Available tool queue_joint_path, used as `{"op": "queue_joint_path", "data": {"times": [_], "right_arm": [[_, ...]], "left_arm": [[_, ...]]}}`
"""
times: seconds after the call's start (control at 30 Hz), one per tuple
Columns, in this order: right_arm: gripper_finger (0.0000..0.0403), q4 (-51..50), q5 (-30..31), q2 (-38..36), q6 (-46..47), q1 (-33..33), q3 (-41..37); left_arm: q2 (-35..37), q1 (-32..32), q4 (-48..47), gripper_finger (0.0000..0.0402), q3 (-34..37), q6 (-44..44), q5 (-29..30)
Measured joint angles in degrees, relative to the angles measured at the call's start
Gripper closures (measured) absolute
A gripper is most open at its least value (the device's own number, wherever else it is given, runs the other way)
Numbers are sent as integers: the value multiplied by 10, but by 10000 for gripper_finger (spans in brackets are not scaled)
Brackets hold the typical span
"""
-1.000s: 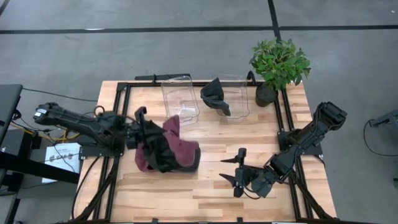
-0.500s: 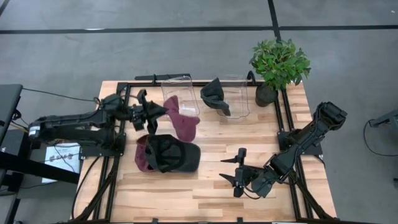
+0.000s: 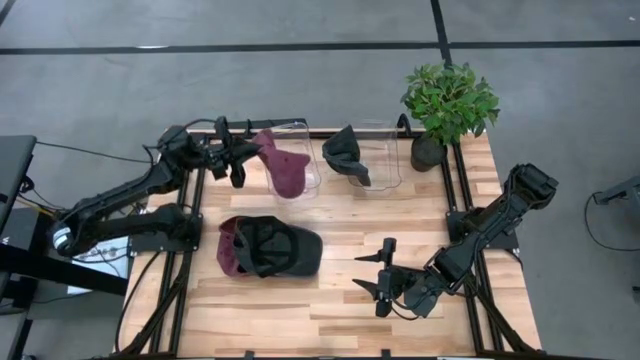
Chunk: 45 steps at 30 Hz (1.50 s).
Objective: Pick & Place hat
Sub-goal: Put the right red cap in the left transparent bin
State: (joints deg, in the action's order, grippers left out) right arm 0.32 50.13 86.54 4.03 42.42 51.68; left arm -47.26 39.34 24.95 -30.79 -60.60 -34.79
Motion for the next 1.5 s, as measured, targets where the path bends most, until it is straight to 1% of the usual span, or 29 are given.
{"op": "queue_joint_path", "data": {"times": [0.13,0.23,0.37,0.53,0.77,0.97,1.17,1.3,1.4,1.5], "right_arm": [[154,0,0,0,0,-9,0],[154,-1,-9,0,0,-19,0],[154,-13,-29,0,5,-34,0],[154,-50,-43,0,40,-48,0],[154,-88,-43,0,71,-62,0],[154,-89,-56,0,80,-59,0],[154,-89,-67,0,81,-50,0],[154,-89,-67,0,81,-46,0],[154,-89,-67,0,81,-45,0],[154,-88,-67,0,81,-46,0]], "left_arm": [[-29,44,1,385,0,0,-33],[-62,72,13,385,0,-4,-45],[-111,101,74,385,0,-4,-60],[-164,122,140,385,0,8,-77],[-229,136,140,385,0,29,-87],[-241,131,123,384,0,72,-121],[-240,131,75,384,0,101,-141],[-240,131,38,384,0,103,-164],[-239,131,25,384,0,104,-169],[-237,131,22,384,0,115,-188]]}}
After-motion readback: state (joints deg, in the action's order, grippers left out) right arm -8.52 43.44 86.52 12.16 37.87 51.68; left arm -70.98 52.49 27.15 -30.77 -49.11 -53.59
